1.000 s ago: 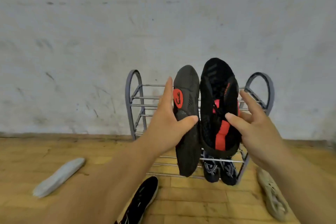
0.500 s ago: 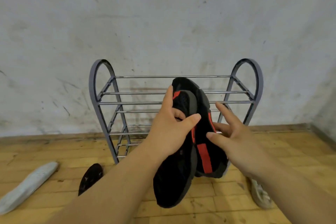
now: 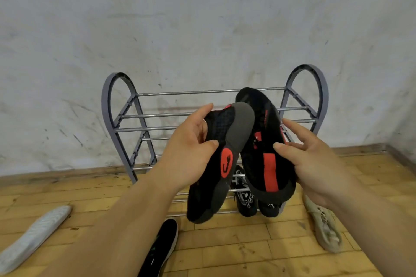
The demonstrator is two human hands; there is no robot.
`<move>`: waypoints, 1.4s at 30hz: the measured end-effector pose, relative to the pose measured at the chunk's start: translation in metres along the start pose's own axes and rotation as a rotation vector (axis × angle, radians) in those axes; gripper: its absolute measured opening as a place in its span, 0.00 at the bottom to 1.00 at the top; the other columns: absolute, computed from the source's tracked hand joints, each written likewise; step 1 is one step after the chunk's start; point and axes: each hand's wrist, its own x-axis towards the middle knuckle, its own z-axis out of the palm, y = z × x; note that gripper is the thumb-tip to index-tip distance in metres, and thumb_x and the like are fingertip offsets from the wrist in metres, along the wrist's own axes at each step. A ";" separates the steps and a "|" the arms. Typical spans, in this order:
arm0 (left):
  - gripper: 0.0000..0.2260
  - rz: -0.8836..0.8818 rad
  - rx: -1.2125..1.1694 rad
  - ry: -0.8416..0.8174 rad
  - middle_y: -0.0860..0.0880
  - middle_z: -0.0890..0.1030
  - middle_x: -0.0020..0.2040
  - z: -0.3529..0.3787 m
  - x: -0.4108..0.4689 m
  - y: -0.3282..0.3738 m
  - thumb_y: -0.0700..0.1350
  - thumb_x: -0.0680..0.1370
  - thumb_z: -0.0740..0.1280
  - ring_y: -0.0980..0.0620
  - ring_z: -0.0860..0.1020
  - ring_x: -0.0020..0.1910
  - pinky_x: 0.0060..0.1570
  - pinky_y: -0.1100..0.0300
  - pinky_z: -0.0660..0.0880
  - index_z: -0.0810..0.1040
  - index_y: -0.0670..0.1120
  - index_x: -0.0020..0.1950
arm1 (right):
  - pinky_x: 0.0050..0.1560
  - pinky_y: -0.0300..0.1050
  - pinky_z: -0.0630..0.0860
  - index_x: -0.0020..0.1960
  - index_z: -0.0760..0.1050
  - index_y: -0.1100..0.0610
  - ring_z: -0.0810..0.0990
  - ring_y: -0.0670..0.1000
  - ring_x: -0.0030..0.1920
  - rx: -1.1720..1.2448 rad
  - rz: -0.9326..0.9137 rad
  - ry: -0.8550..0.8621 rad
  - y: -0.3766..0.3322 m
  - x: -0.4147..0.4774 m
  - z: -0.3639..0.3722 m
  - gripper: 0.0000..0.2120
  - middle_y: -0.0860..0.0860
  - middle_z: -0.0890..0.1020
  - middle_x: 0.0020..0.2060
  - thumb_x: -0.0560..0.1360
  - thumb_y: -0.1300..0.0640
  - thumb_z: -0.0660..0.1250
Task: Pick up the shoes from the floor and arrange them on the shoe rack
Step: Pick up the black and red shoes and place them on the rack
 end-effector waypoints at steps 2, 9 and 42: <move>0.33 0.012 -0.037 -0.040 0.45 0.83 0.51 0.003 -0.009 0.004 0.33 0.81 0.67 0.49 0.84 0.53 0.61 0.46 0.80 0.65 0.59 0.80 | 0.52 0.55 0.82 0.62 0.75 0.29 0.88 0.52 0.50 0.033 0.001 -0.014 -0.002 -0.003 0.002 0.26 0.51 0.88 0.50 0.81 0.62 0.68; 0.29 -0.178 -0.436 -0.039 0.50 0.83 0.60 0.018 -0.019 0.007 0.48 0.74 0.72 0.47 0.84 0.59 0.61 0.46 0.79 0.71 0.72 0.70 | 0.48 0.43 0.80 0.59 0.71 0.26 0.88 0.44 0.49 -0.048 -0.050 -0.083 -0.002 -0.025 0.013 0.30 0.37 0.87 0.45 0.81 0.64 0.68; 0.19 0.153 0.648 -0.646 0.59 0.69 0.53 0.072 -0.090 -0.047 0.48 0.82 0.70 0.53 0.72 0.57 0.59 0.61 0.66 0.76 0.54 0.72 | 0.52 0.56 0.81 0.73 0.74 0.48 0.83 0.63 0.57 -0.291 0.620 -0.186 0.098 -0.008 -0.067 0.25 0.58 0.82 0.61 0.83 0.69 0.59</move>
